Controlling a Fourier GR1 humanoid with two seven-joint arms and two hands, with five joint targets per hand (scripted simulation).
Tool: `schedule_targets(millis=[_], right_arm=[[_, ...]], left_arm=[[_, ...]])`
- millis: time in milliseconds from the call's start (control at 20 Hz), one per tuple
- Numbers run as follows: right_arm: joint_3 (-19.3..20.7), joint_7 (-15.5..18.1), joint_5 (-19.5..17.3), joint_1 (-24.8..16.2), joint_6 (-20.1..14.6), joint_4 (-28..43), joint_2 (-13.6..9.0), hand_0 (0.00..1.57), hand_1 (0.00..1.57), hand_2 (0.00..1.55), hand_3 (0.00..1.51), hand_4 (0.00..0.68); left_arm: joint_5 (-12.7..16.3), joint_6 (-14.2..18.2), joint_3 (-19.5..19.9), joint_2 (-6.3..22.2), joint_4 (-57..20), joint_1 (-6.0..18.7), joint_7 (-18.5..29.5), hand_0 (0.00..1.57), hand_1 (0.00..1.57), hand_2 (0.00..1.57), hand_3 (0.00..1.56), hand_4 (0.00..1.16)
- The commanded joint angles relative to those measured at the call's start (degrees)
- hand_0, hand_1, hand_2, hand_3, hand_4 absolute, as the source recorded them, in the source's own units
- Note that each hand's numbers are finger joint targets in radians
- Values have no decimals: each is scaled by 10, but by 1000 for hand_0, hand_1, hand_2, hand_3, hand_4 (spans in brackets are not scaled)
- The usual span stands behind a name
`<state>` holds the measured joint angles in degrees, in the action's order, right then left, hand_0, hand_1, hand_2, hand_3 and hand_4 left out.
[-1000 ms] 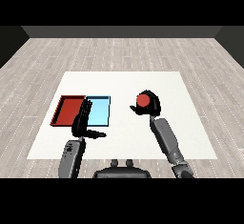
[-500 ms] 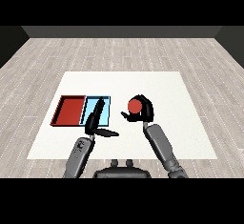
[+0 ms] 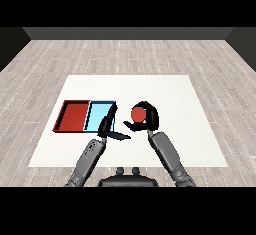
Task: Pick the red can and put it in the red box
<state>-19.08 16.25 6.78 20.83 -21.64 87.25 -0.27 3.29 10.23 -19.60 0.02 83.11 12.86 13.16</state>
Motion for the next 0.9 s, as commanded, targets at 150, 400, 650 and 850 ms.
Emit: schedule_targets(millis=[150, 400, 650, 850], right_arm=[[-10, -39, -17, -6, 3, 53, 3, 1472, 1472, 1445, 1393, 652], [-44, 2, 0, 15, -45, 16, 3, 1464, 1464, 1431, 1384, 660], [-7, 23, 29, 50, 8, -32, 3, 1473, 1473, 1441, 1386, 676], [-51, 17, 39, 25, -37, 11, 3, 1440, 1440, 1431, 1398, 658]], left_arm=[[0, -8, -12, 1, 5, -35, 3, 0, 0, 0, 0, 0], [35, 2, -24, 0, -27, 3, -5, 0, 0, 0, 0, 0], [55, 37, -55, 0, -18, 25, -28, 0, 0, 0, 0, 0], [79, 35, -61, 0, -89, 45, 36, 0, 0, 0, 0, 0]])
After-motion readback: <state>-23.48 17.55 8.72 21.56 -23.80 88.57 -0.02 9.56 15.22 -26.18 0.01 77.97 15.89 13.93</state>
